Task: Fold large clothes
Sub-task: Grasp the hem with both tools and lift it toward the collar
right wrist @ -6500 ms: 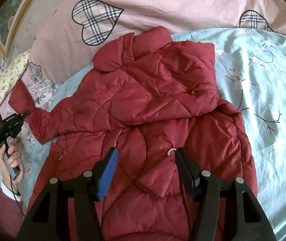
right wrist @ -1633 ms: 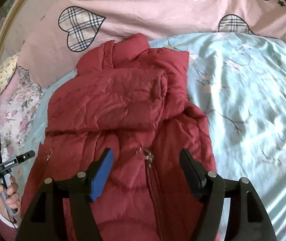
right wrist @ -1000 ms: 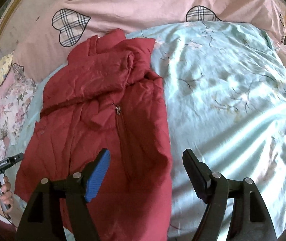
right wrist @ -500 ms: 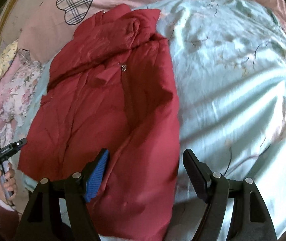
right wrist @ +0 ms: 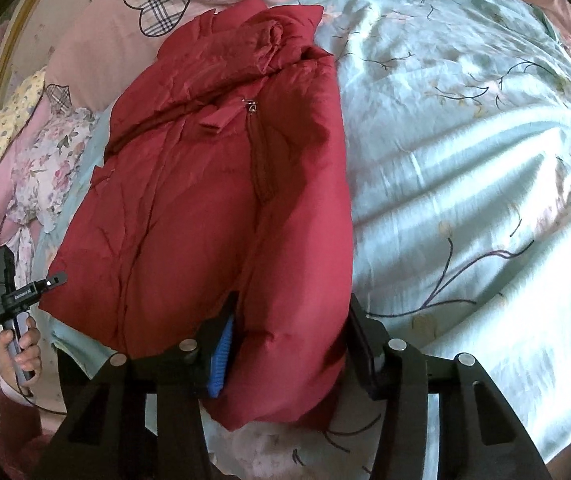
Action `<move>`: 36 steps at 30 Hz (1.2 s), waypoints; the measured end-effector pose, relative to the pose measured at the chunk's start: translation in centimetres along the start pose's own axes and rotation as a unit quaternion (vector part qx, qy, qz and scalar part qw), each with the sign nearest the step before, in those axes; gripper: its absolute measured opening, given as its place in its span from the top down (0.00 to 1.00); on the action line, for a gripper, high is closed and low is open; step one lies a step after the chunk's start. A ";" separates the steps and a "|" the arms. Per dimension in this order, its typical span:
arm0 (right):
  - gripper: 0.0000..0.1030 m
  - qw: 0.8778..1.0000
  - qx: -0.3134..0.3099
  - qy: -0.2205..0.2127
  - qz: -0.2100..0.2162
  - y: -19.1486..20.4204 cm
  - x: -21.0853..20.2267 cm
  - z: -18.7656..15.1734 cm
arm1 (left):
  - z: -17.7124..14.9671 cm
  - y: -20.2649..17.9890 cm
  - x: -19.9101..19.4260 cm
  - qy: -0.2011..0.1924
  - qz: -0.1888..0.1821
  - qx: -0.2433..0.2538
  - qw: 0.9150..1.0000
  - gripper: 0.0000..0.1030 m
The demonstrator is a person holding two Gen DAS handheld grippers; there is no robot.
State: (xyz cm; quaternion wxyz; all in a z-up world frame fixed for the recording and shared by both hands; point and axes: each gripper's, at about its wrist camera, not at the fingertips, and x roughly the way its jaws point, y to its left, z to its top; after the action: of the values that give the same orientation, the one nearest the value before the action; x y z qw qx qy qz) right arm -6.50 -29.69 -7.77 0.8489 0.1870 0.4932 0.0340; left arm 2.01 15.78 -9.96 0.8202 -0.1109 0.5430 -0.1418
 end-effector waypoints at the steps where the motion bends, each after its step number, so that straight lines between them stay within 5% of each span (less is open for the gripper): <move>1: 0.50 1.000 0.000 0.000 0.001 0.0 0.1 0.0 | -0.1 0.0 0.0 0.001 -0.004 -0.001 1.000 0.44; 12: 0.54 1.000 0.005 -0.005 0.017 0.1 0.7 -0.3 | -0.8 -1.2 0.2 0.003 -0.011 0.022 1.000 0.44; 14: 0.65 1.000 0.003 -0.008 0.024 0.1 0.5 -0.4 | -0.9 -1.1 0.1 0.001 -0.017 0.022 1.000 0.52; 19: 0.73 0.999 -0.005 -0.019 0.041 0.5 -0.1 -0.5 | -0.9 -1.2 -0.7 -0.012 -0.045 0.027 0.999 0.76; 36: 0.78 0.984 0.017 -0.083 0.157 -0.1 -4.2 0.7 | 1.5 -2.4 -5.8 -0.082 -0.084 0.051 0.992 0.84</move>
State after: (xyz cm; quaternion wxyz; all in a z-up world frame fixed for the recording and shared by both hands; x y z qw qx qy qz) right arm -8.05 -31.05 -4.03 0.8679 0.2789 0.3857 0.1424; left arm 0.93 15.62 -3.58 0.8520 -0.1251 0.4545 -0.2277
